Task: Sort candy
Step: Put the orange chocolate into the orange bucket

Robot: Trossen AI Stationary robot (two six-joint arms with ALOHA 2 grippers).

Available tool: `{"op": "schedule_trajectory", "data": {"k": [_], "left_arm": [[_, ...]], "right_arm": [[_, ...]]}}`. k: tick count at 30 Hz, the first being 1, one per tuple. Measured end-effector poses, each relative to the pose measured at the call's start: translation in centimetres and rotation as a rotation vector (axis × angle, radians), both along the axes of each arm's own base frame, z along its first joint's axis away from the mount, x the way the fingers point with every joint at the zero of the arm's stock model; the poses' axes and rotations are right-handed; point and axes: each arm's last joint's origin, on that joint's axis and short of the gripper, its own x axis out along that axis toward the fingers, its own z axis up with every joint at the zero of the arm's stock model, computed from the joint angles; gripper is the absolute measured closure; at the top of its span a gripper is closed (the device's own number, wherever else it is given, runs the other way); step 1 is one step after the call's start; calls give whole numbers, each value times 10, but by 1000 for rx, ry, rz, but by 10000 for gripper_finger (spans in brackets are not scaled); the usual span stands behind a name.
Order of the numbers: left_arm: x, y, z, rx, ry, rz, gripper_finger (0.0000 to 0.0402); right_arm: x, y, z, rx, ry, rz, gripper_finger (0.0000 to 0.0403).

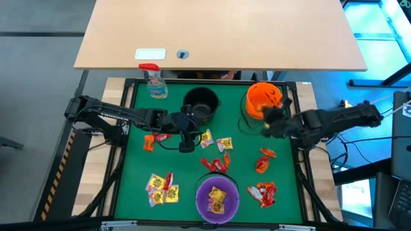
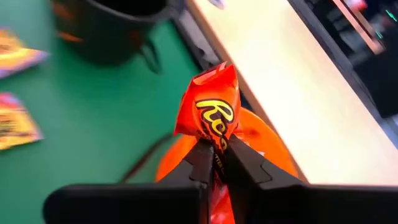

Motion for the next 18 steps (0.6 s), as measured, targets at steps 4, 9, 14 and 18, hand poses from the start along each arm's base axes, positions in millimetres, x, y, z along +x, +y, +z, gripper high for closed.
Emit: {"op": "schedule_trajectory", "data": {"k": [4, 9, 14, 18], "left_arm": [[0, 0, 0, 0, -1, 0, 244], [0, 0, 0, 0, -3, 0, 244], [0, 0, 0, 0, -3, 0, 244], [0, -1, 0, -1, -4, -1, 244]], "right_arm": [[-9, -25, 3, 6, 10, -134, 371], [-13, -56, 3, 76, 25, -237, 371], [-14, -84, -8, 169, -9, -263, 370], [-18, -99, -16, 186, -12, -295, 368]]}}
